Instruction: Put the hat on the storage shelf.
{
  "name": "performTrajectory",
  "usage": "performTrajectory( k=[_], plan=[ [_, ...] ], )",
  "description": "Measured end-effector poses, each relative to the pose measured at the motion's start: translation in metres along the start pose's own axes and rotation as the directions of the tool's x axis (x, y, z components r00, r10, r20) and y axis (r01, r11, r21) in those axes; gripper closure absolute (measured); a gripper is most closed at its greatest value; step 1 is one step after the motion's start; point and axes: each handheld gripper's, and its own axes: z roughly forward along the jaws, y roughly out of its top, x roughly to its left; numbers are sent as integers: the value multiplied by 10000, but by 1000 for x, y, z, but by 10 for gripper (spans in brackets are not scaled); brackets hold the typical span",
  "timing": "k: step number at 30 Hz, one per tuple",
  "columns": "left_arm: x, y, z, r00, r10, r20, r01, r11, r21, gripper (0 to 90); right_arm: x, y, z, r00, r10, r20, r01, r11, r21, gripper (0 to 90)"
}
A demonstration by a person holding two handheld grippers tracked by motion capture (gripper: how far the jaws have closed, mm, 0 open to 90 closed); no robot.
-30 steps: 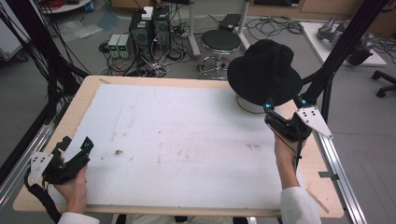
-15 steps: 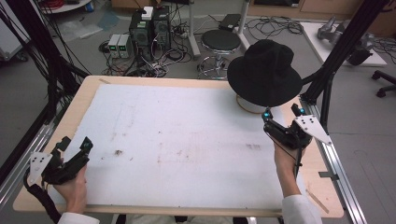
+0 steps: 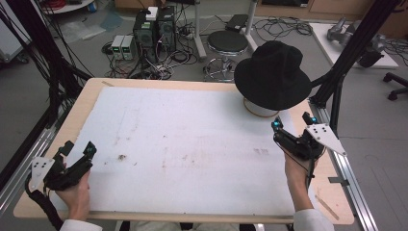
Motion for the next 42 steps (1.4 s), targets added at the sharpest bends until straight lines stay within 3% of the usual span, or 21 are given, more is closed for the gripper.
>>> performTrajectory(
  k=[9, 18, 29, 38, 42],
  plan=[
    [-1, 0, -2, 10000, -3, 12, 3, 10000, -32, 243, -5, -29, -10, 9994, 318, 131, -324, 9984, 468, 113],
    [-1, 0, -2, 10000, 10, -18, -10, 10000, -30, 243, -8, -64, -24, 9996, 150, 233, -173, 9947, 1010, 113],
    [-2, -1, -1, 10000, 15, 49, -15, 10000, 19, 243, -7, -82, -32, 9996, 234, 139, -244, 9967, 778, 112],
    [-3, -1, 0, 9999, 26, 133, -27, 10000, 34, 243, -10, -93, -37, 9973, 671, 295, -691, 9950, 723, 112],
    [-3, -1, 0, 9998, 42, 178, -43, 10000, 38, 243, -7, -93, -37, 9981, 516, 348, -537, 9967, 615, 112]
  ],
)
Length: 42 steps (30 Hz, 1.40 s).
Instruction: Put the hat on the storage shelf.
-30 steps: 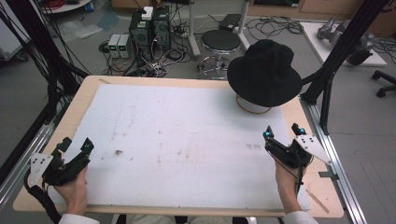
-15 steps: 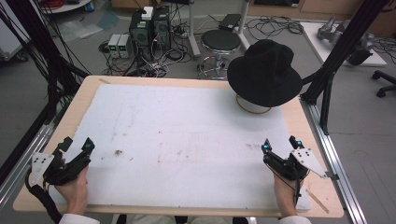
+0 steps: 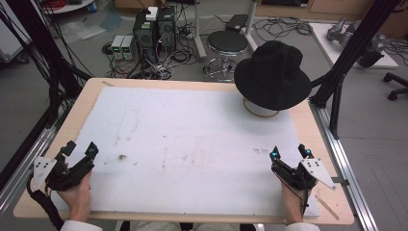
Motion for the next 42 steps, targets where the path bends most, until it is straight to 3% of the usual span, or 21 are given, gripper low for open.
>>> performTrajectory(
  k=[12, 25, 42],
  plan=[
    [2, 0, -3, 10000, -25, -61, 25, 10000, 19, 243, 0, 1, 3, 9997, -57, 223, 55, 9999, 85, 112],
    [3, 0, -5, 9999, -34, -119, 35, 10000, 31, 243, 5, 0, 6, 9995, -321, -59, 323, 9992, 223, 113],
    [3, 0, -3, 10000, -39, -49, 39, 10000, 89, 243, 4, -1, 5, 9999, -151, -73, 154, 9992, 381, 113]
  ],
)
